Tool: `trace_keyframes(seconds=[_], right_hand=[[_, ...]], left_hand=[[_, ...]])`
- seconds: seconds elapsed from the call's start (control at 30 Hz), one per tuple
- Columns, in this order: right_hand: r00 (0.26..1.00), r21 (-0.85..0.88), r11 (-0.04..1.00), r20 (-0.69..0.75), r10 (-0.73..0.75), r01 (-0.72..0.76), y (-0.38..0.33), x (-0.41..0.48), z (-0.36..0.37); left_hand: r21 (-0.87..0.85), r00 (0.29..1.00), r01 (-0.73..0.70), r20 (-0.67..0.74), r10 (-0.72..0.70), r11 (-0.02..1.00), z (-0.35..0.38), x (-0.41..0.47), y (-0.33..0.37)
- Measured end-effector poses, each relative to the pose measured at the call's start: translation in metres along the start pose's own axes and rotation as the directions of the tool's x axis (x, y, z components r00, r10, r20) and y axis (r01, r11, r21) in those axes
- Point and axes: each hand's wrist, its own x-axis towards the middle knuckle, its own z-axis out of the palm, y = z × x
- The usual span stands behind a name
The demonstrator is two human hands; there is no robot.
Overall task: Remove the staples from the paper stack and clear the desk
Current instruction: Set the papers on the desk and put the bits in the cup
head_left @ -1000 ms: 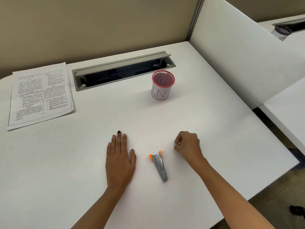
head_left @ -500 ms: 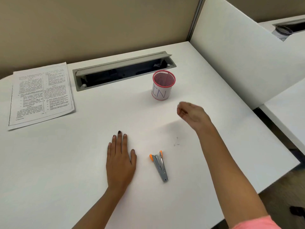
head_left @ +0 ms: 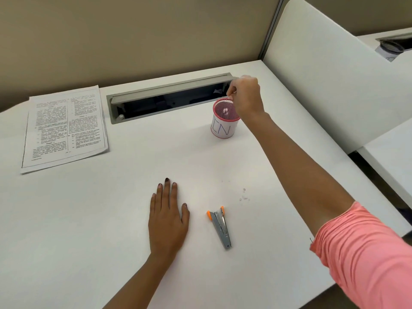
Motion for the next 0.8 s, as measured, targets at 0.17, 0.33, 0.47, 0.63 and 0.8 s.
trace_keyframes(seconds=[0.17, 0.33, 0.47, 0.63, 0.8], right_hand=[[0.994, -0.012, 0.996, -0.054, -0.091, 0.091, -0.004, -0.002, -0.003], [0.987, 0.074, 0.993, -0.134, -0.083, 0.093, 0.0, -0.014, -0.002], [0.973, 0.134, 0.99, -0.232, -0.005, 0.037, 0.014, -0.051, -0.003], [0.984, 0.201, 0.975, -0.128, 0.125, -0.098, 0.049, -0.118, 0.012], [0.981, 0.119, 0.981, 0.137, 0.136, -0.152, 0.067, -0.191, 0.027]], left_hand=[[0.006, 1.0, 0.001, 0.002, -0.001, 1.0, 0.0, 0.0, 0.0], [0.003, 1.0, -0.002, -0.004, 0.002, 1.0, 0.0, 0.0, 0.001], [0.009, 1.0, -0.001, -0.005, 0.001, 1.0, 0.001, 0.0, 0.0], [0.012, 1.0, -0.003, -0.003, 0.003, 1.0, 0.002, 0.0, -0.001], [0.013, 1.0, -0.003, -0.002, 0.003, 1.0, 0.002, 0.0, -0.001]])
